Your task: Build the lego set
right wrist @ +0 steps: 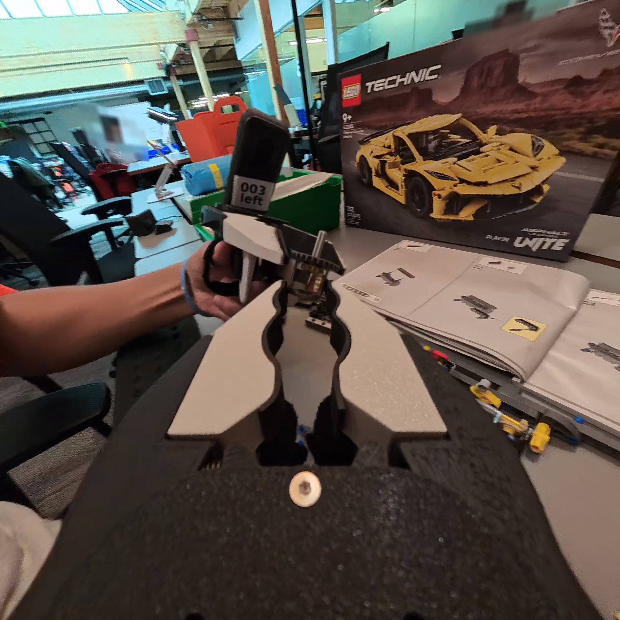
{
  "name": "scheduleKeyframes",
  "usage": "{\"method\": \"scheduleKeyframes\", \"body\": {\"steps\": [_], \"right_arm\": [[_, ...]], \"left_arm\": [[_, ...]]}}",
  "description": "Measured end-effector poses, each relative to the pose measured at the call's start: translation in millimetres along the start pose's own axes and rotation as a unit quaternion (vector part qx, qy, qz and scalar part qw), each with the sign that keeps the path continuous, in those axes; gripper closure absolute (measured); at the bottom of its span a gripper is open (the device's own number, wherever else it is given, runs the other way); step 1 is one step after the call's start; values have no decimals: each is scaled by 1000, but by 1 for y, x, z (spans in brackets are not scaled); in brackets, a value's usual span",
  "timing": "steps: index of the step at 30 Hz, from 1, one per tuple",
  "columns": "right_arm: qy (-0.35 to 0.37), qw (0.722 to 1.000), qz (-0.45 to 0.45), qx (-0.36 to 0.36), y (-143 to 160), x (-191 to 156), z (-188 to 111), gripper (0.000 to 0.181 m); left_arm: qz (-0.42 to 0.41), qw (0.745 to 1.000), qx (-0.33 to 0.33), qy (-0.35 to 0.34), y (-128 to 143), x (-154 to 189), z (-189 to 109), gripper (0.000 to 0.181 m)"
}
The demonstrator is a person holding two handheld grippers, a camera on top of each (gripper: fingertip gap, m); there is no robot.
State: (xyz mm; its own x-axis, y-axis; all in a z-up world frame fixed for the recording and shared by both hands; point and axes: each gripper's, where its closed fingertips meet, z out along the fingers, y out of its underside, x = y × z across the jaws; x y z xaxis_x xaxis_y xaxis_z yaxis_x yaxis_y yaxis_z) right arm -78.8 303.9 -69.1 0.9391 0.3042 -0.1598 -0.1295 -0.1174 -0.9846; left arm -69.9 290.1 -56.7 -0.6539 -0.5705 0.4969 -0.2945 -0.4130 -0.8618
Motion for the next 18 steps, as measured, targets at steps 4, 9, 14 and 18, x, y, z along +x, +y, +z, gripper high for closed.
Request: {"method": "scheduleKeyframes", "body": {"steps": [4, 9, 14, 18], "right_arm": [[-36, 999, 12, 10, -5, -7, -3, 160], [-55, 998, 2, 17, -8, -14, -4, 160], [-53, 999, 7, 10, -6, -12, -2, 160], [-49, 999, -14, 10, -11, -6, -12, 152]], "left_arm": [[15, 999, -13, 27, -1, 7, 0, 153], [13, 998, -19, 62, -1, 16, -1, 152], [20, 998, -17, 56, 0, 12, -1, 154], [18, 998, -18, 55, -1, 11, -3, 154]]}}
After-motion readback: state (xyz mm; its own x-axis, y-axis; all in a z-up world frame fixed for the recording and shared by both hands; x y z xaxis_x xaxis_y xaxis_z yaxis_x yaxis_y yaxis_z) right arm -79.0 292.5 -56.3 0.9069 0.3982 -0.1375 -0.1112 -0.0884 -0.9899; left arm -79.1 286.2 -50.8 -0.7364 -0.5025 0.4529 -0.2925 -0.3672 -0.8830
